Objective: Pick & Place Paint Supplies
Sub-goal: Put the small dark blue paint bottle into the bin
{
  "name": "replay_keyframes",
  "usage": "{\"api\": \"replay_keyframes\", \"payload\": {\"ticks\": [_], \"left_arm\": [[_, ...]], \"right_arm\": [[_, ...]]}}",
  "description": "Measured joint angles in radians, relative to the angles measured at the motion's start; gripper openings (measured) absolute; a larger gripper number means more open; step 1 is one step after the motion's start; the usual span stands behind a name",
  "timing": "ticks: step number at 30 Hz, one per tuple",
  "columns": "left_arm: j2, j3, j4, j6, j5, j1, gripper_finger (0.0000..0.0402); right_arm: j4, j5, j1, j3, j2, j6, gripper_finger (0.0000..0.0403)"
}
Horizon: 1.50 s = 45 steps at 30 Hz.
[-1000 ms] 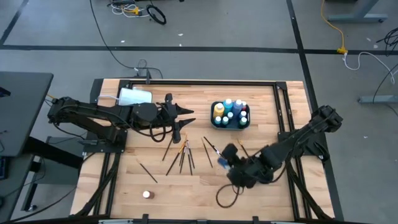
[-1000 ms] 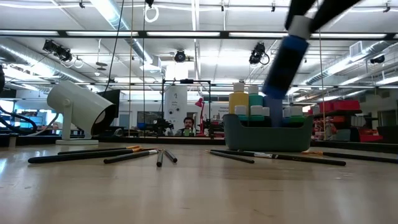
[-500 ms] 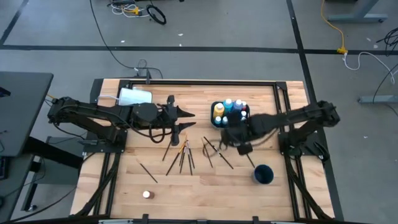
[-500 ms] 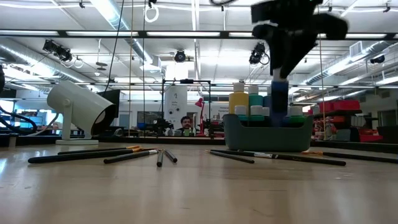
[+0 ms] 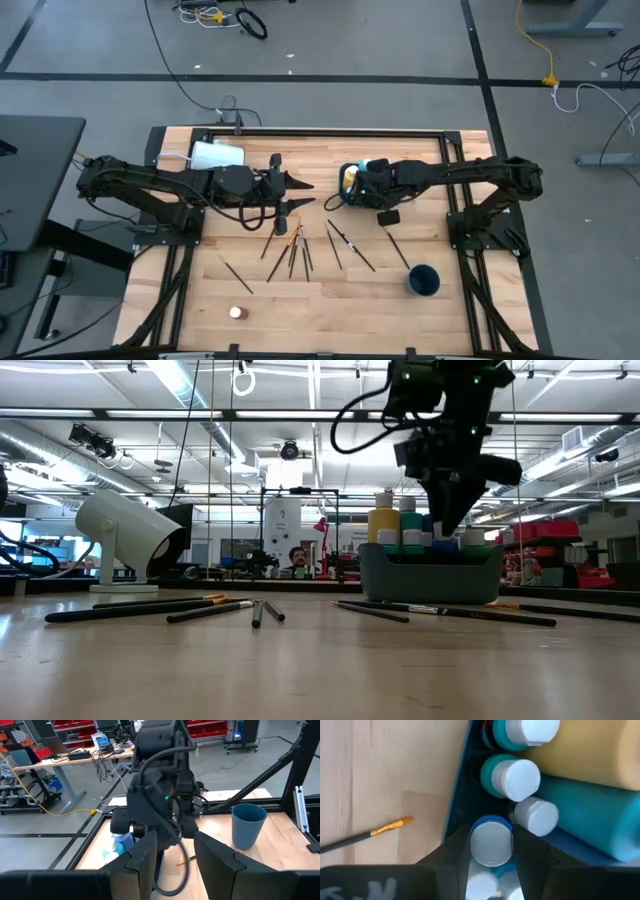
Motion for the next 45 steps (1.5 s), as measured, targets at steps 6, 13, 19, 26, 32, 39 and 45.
{"api": "replay_keyframes", "payload": {"ticks": [6, 13, 19, 26, 32, 39, 45], "left_arm": [[0.0, 0.0, 0.0, 0.002, -0.001, 0.0, 0.0141], [0.0, 0.0, 0.0, 0.001, -0.002, 0.0, 0.0141], [0.0, 0.0, 0.0, -0.001, -0.002, 0.0, 0.0141], [0.0, 0.0, 0.0, -0.001, -0.002, 0.0, 0.0141], [0.0, 0.0, 0.0, 0.007, -0.002, 0.0, 0.0141], [0.0, 0.0, 0.0, 0.022, -0.002, 0.0, 0.0141], [0.0, 0.0, 0.0, 0.024, -0.002, 0.0, 0.0141]], "right_arm": [[0.061, -0.04, -0.06, -0.05, 0.0, -0.028, 0.012], [0.128, -0.067, -0.117, -0.077, -0.001, -0.078, 0.0123], [0.101, -0.04, -0.141, -0.079, 0.0, -0.087, 0.0153], [0.01, 0.137, -0.141, -0.079, 0.001, -0.13, 0.0169], [0.004, 0.148, -0.141, -0.079, 0.001, -0.161, 0.016], [0.004, 0.149, -0.141, -0.079, 0.001, -0.192, 0.0158], [0.008, 0.194, -0.139, -0.079, 0.001, -0.213, 0.0177]]}}
